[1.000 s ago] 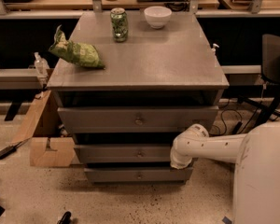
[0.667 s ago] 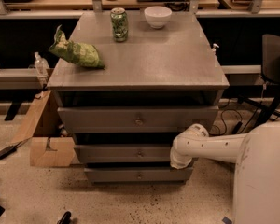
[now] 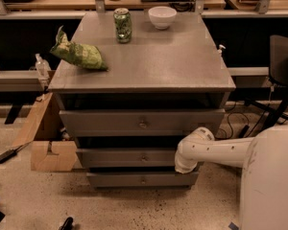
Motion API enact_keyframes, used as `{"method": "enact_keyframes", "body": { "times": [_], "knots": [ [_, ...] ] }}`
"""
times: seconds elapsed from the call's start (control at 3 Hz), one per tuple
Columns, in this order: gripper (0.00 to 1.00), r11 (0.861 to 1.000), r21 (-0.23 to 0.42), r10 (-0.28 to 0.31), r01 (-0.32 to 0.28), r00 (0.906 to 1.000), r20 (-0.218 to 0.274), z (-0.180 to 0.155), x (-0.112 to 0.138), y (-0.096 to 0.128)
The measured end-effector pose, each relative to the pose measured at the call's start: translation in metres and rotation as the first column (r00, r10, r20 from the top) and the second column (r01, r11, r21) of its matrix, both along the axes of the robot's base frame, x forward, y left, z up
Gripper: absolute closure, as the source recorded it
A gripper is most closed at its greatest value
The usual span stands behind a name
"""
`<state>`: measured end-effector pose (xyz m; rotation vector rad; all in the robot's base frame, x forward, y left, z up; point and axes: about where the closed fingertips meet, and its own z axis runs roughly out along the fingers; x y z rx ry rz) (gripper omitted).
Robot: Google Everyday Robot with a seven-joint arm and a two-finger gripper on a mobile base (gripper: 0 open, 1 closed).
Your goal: Open middle drawer
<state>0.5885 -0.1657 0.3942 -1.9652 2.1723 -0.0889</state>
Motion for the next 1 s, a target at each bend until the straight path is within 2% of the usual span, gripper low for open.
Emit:
{"method": "enact_keyframes", "body": {
  "times": [0.67,1.0],
  "knots": [
    [1.00,1.000,0.000,0.000,0.000,1.0000,0.000,0.0000,0.0000,0.0000],
    [0.82,1.000,0.000,0.000,0.000,1.0000,0.000,0.0000,0.0000,0.0000]
  ]
}}
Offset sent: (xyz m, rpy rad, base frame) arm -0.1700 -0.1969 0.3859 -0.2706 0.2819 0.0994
